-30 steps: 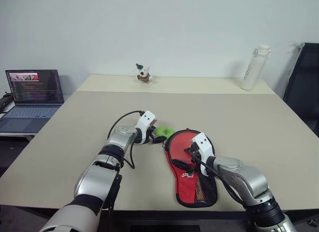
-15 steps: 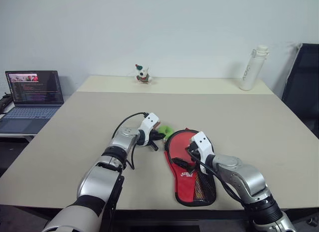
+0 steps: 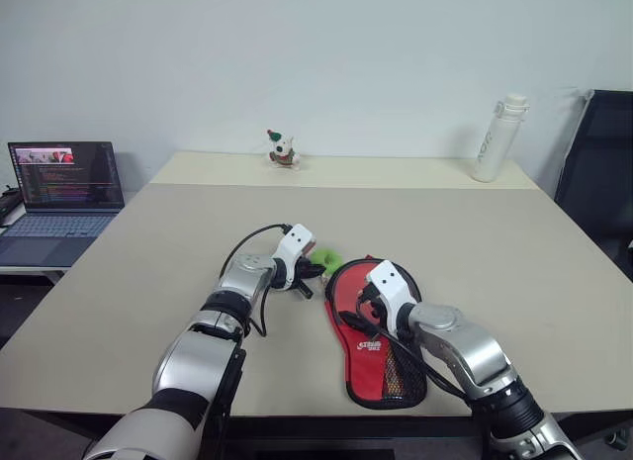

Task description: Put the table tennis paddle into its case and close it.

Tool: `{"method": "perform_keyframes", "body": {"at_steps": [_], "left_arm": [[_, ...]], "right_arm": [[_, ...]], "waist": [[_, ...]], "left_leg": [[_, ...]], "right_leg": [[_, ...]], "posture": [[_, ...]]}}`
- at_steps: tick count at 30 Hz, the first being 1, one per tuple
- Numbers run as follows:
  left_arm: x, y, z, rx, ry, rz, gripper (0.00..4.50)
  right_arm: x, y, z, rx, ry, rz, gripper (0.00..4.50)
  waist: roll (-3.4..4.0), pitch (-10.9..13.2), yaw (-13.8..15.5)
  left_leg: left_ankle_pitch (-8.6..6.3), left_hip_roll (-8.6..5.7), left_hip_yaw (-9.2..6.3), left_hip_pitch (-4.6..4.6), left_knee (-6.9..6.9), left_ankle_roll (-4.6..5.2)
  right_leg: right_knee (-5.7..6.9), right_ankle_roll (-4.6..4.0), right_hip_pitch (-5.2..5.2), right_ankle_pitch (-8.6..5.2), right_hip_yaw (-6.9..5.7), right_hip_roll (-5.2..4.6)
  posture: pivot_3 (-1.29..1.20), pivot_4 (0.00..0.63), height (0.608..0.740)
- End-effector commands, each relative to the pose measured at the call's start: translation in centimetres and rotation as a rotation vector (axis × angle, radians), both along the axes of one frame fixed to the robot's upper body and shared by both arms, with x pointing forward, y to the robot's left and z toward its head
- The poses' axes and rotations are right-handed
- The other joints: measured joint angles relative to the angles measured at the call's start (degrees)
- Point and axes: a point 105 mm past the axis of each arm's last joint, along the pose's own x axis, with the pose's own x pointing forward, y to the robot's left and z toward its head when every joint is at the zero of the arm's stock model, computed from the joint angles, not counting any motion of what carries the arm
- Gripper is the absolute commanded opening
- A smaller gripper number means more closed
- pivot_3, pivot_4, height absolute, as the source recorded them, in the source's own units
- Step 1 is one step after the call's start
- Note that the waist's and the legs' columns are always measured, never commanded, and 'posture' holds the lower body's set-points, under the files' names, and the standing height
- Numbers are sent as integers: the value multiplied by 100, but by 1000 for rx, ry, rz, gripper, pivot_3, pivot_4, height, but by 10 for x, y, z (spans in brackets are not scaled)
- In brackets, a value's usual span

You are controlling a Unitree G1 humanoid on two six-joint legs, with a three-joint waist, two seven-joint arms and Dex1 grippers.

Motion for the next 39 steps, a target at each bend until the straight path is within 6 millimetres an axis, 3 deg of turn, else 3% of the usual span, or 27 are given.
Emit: {"method": "perform_keyframes", "body": {"at_steps": [1, 5, 11, 20, 30, 39], "left_arm": [[16, 6, 21, 70, -105, 108, 28], [25, -1, 36, 84, -178, 164, 28], [30, -41, 58, 122, -306, 125, 28], [11, -124, 86, 146, -467, -131, 28], [-19, -182, 80, 165, -509, -373, 28], [-33, -199, 76, 122, -500, -460, 28]], "right_arm": [[-13, -6, -37, -64, 138, 3, 4500], [-18, -6, -41, -73, 158, 10, 4500], [-29, -3, -49, -82, 195, 19, 4500], [-47, -7, -60, -103, 234, 14, 4500], [-57, -6, -64, -105, 253, 12, 4500], [-54, -5, -63, -100, 248, 7, 4500]], "waist": [[-4, -3, -3], [-5, -4, 1], [-7, -4, 14], [-8, -5, 15], [-8, -6, 27], [-6, -8, 26]], "left_leg": [[-2, 0, 0, 1, 0, 3], [-2, -1, -1, 2, 1, 3], [0, -3, -1, 1, 1, -1], [8, -6, 2, 1, -3, -15], [8, -9, 0, -2, -7, -15], [8, -8, -1, -3, -10, -15]], "right_leg": [[2, 0, 0, 0, 1, 0], [8, 1, -1, 0, 1, 0], [7, 1, -1, 0, 0, -1], [-1, 1, 0, -1, 0, -1], [-17, 2, 3, -2, -1, -1], [-32, 2, 8, -2, -1, 0]], "posture": [[0, 150, 740], [0, 150, 740], [0, 150, 740], [0, 150, 740], [0, 150, 740], [0, 150, 740]]}}
